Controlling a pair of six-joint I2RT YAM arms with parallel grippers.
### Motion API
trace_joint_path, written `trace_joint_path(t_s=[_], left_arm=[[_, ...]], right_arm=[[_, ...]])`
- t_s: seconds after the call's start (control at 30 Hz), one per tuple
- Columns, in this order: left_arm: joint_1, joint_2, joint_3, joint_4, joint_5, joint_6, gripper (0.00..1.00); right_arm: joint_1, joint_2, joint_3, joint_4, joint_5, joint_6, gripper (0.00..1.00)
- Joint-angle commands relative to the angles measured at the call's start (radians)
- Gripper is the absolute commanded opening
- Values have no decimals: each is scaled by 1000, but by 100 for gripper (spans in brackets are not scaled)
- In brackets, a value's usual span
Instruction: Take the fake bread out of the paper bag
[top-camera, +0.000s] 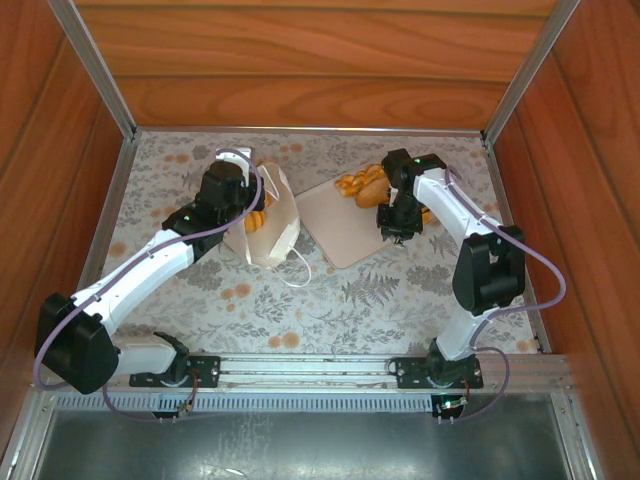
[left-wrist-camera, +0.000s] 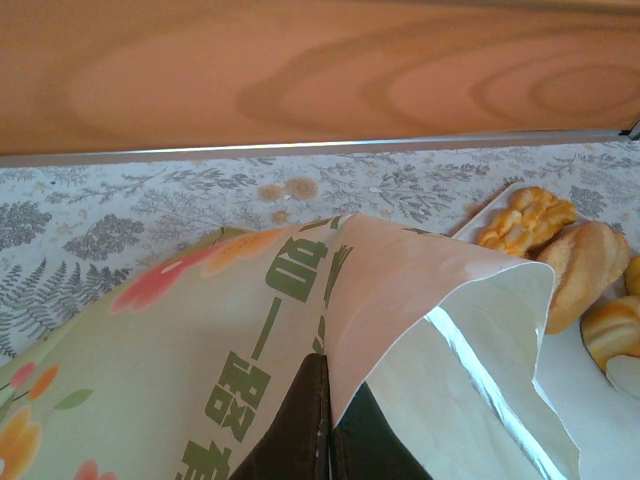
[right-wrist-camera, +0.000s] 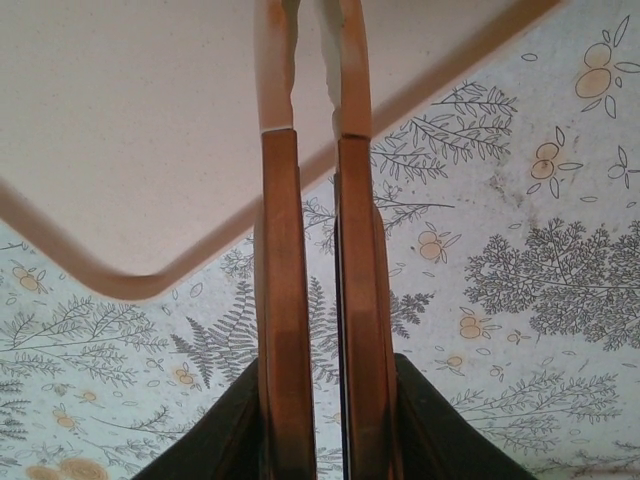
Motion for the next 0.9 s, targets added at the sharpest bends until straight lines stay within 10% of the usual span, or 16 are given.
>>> trace_joint_path(t_s=[0.0,0.87], left_arm=[[7,-30,1,39,3,-10,0],[16,-59,21,-65,-11,35,0]], right_arm=[[-7,-34,0,8,-20,2,32],[-3,-281,-112,154,-401,-25,31]])
